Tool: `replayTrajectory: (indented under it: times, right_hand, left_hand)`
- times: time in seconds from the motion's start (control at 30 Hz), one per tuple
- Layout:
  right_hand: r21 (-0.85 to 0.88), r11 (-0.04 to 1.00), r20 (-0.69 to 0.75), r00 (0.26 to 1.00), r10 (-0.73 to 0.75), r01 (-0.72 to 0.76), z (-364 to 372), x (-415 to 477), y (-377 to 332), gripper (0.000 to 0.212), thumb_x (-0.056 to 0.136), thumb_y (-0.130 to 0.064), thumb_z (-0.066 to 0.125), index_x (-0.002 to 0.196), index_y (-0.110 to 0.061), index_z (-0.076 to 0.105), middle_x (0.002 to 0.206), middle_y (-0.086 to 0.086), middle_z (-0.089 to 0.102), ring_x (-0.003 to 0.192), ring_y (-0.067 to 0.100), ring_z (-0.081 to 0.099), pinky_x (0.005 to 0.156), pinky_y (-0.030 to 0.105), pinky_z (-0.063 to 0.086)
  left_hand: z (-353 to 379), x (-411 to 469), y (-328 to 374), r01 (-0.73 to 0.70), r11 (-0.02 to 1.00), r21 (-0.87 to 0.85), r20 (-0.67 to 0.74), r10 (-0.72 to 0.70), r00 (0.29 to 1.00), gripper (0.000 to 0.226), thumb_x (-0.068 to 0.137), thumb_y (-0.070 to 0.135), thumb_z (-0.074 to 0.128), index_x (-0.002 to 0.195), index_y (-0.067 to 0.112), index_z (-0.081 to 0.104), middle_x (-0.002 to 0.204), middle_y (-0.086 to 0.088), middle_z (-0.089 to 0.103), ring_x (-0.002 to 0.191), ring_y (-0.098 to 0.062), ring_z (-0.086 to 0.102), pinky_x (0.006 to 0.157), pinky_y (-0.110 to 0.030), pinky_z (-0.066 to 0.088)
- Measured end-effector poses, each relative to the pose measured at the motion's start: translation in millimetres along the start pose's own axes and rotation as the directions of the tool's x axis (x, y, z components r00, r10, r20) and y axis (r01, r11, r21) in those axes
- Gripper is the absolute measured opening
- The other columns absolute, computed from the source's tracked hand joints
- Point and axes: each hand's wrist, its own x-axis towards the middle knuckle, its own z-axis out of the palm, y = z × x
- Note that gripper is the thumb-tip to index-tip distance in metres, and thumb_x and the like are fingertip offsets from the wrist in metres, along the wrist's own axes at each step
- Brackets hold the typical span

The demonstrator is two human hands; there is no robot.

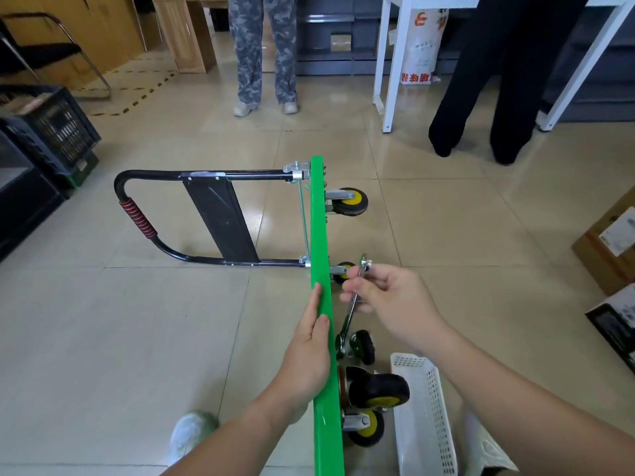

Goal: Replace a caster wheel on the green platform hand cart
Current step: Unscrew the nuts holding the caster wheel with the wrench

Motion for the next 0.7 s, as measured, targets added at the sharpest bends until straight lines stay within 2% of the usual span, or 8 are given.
replayTrajectory:
  times: [0.1,0.17,0.3,0.4,0.53,0.63,0.7]
  right_hand:
    - [-0.058,0.998,0.074,0.997,0.033,-0.029,3.4,15.5,-1.5,0.011,0.095,-0.006,0.062,0.093,-0.013,0.070,0.080,0.002,0.076,0.081,0.019,0.072,0.079,0.034,0.062]
    - [-0.092,0.995,0.116,0.992,0.045,-0.034,7.1,21.4,-3.0,0.012,0.096,-0.009,0.063,0.091,-0.018,0.071,0.080,0.000,0.076,0.082,0.018,0.073,0.084,0.039,0.061]
    - [-0.134,0.991,0.174,0.984,0.049,-0.026,14.6,22.2,-6.9,0.013,0.096,-0.014,0.063,0.091,-0.024,0.069,0.083,-0.004,0.077,0.084,0.011,0.074,0.078,0.028,0.061]
    - [-0.142,0.989,0.169,0.984,0.052,-0.028,15.2,20.9,-5.9,0.014,0.097,-0.013,0.062,0.092,-0.023,0.070,0.083,-0.005,0.077,0.085,0.011,0.074,0.079,0.029,0.061]
    - [-0.165,0.986,0.183,0.982,0.040,-0.009,22.8,11.6,-0.5,0.018,0.095,-0.006,0.064,0.089,-0.022,0.071,0.080,-0.006,0.076,0.082,0.010,0.073,0.083,0.031,0.061]
    - [-0.186,0.982,0.137,0.990,0.014,0.012,26.1,6.0,2.3,0.025,0.094,-0.006,0.065,0.083,-0.027,0.072,0.077,-0.007,0.076,0.082,0.009,0.072,0.087,0.039,0.060]
    - [-0.155,0.987,0.120,0.993,-0.018,0.037,26.4,-1.1,2.8,0.031,0.093,-0.004,0.066,0.080,-0.030,0.074,0.080,-0.009,0.076,0.084,0.009,0.072,0.090,0.039,0.059]
  left_hand:
    - [-1.2,0.3,0.6,0.003,1.000,0.004,0.017,-0.003,1.000,0.049,0.111,0.036,0.028,0.149,0.067,0.020,0.161,0.021,0.033,0.145,-0.004,0.036,0.125,-0.034,0.025]
    - [-2.1,-0.3,1.6,-0.001,1.000,0.009,0.034,0.001,0.999,0.050,0.112,0.035,0.027,0.152,0.064,0.019,0.161,0.022,0.030,0.145,-0.002,0.033,0.122,-0.028,0.025]
    - [-3.9,-0.9,2.4,-0.021,0.999,0.030,0.039,0.020,0.999,0.051,0.112,0.032,0.027,0.154,0.060,0.018,0.161,0.022,0.029,0.145,0.000,0.030,0.113,-0.019,0.024]
    - [-3.7,-2.2,5.2,-0.017,1.000,0.017,0.050,0.016,0.999,0.051,0.113,0.032,0.026,0.150,0.065,0.018,0.161,0.021,0.029,0.145,0.000,0.031,0.117,-0.022,0.024]
    - [-2.3,-5.0,15.1,-0.015,1.000,-0.017,0.055,0.016,0.998,0.052,0.113,0.033,0.025,0.121,0.085,0.030,0.153,0.029,0.036,0.144,0.003,0.034,0.125,-0.029,0.024]
    - [-2.4,-5.3,14.8,-0.028,0.999,-0.037,0.063,0.030,0.998,0.052,0.113,0.031,0.025,0.120,0.081,0.036,0.147,0.036,0.038,0.143,0.008,0.034,0.124,-0.026,0.024]
    - [-2.4,-5.0,12.2,-0.038,0.997,-0.064,0.060,0.042,0.997,0.046,0.113,0.031,0.027,0.128,0.074,0.038,0.143,0.038,0.041,0.142,0.009,0.036,0.123,-0.024,0.027]
